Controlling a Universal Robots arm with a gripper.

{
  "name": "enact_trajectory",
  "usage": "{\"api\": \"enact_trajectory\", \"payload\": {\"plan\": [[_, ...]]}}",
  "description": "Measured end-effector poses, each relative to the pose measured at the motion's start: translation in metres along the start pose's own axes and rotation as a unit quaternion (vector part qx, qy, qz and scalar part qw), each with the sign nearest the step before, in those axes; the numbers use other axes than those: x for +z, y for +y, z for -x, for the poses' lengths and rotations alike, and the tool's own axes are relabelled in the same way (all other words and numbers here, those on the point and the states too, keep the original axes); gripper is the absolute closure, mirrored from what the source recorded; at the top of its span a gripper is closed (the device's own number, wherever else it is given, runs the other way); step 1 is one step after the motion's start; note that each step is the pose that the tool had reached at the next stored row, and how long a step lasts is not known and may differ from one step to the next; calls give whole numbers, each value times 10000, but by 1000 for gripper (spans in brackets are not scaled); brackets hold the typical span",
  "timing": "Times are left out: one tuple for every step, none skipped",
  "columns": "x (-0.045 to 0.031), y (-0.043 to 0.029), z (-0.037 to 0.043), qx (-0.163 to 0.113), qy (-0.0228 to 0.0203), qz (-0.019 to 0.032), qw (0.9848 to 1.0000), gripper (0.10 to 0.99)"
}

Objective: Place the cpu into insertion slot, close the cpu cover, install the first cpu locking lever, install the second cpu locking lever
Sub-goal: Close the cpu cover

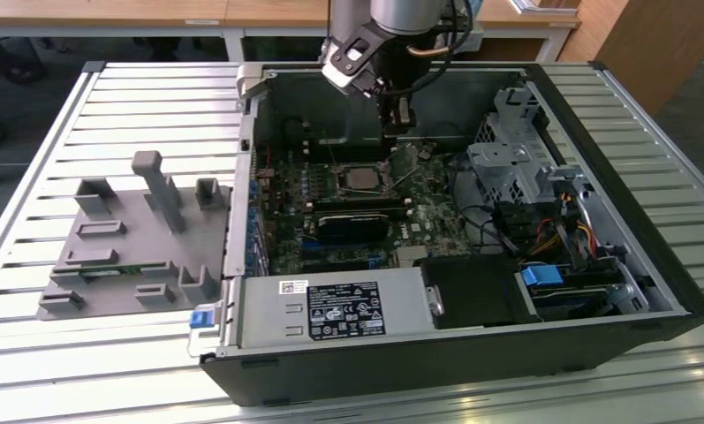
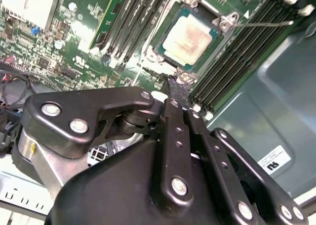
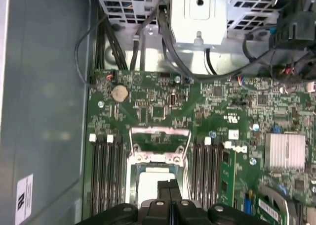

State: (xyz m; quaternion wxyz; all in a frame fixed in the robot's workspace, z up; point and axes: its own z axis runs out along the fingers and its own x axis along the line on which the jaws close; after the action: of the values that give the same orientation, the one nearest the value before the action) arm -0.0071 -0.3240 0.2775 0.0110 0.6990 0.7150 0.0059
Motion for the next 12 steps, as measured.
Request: {"api": "enact_trajectory", "payload": {"plan": [[11,14,0,-5,0,0,10000,980],[21,29,0,-11,0,0,10000,980],[29,45,0,-20,0,0,10000,980],[35,65,-1,-29,0,0,10000,980],[40,84,-1,-38,1,0,10000,980],[43,102,-1,-42,0,0,10000,980],[45,119,-2,-44,0,0,10000,980],[47,133,-2,-44,0,0,10000,980],[47,143,-2,-44,0,0,10000,980],[49,151,-2,-45,0,0,10000,980],[50,160,-3,-44,0,0,10000,980],[51,170,-2,-44,0,0,10000,980]]}}
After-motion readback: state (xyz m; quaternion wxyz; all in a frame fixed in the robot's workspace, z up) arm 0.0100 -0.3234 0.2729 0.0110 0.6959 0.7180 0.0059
